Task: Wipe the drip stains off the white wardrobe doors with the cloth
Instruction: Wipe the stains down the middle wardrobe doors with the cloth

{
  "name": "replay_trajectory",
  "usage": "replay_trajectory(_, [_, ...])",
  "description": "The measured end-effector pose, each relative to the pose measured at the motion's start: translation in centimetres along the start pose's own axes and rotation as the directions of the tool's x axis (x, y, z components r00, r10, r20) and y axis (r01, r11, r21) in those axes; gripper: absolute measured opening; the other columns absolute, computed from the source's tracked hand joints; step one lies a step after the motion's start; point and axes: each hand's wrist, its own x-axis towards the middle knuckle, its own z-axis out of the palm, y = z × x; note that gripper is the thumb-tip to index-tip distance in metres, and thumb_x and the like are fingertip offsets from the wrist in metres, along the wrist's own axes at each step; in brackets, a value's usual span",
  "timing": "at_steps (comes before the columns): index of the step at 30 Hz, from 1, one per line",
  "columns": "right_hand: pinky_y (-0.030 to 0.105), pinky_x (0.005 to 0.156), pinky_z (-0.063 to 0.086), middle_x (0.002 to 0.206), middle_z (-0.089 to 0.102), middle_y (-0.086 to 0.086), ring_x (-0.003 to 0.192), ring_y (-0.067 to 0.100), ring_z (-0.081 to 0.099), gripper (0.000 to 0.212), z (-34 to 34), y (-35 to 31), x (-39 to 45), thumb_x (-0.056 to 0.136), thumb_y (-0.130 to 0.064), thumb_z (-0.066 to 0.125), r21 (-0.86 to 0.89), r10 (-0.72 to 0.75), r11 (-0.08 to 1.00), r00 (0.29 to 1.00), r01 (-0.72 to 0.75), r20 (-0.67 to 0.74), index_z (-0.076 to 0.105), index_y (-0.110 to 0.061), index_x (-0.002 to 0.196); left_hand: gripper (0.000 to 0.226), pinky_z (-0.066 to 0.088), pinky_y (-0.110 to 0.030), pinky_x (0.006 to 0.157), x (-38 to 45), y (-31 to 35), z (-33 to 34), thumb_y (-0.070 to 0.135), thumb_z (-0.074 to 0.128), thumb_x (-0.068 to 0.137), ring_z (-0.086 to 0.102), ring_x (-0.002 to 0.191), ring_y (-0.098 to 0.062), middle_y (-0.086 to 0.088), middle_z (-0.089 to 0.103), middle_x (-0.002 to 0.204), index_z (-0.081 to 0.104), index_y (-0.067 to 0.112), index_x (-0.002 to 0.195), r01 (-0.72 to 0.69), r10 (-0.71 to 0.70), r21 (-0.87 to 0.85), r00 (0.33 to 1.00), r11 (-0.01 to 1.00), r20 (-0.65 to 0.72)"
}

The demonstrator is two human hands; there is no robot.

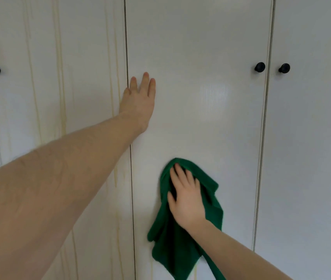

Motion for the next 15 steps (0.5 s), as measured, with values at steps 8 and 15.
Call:
replay_trajectory(8, [0.040, 0.114, 0.039, 0.171, 0.004, -0.012, 0.156, 0.017, 0.008, 0.074, 3.3, -4.6, -0.1, 0.104, -0.038, 0.044, 0.099, -0.157, 0.985, 0.972, 0.141, 0.176, 0.003, -0.028, 0.165, 0.136, 0.027, -0.049, 0.121, 0.2, -0.2, 0.3, 0.024, 0.090, 0.073, 0.003, 0.152, -0.047, -0.019, -0.017, 0.165, -0.015, 0.002, 0.157, -0.017, 0.017, -0.004, 1.000, 1.000, -0.013])
replay_trajectory(15, [0.032, 0.116, 0.036, 0.169, 0.008, -0.016, 0.154, 0.013, 0.010, 0.073, 3.0, 1.4, -4.6, 0.100, -0.047, 0.030, 0.004, -0.111, 0.993, 0.962, 0.114, 0.250, -0.004, -0.036, 0.163, 0.139, 0.029, -0.048, 0.120, 0.2, -0.4, 0.7, 0.025, 0.091, 0.070, 0.002, 0.153, -0.045, -0.018, -0.017, 0.165, -0.015, 0.004, 0.157, -0.025, 0.025, -0.013, 0.999, 1.000, -0.022])
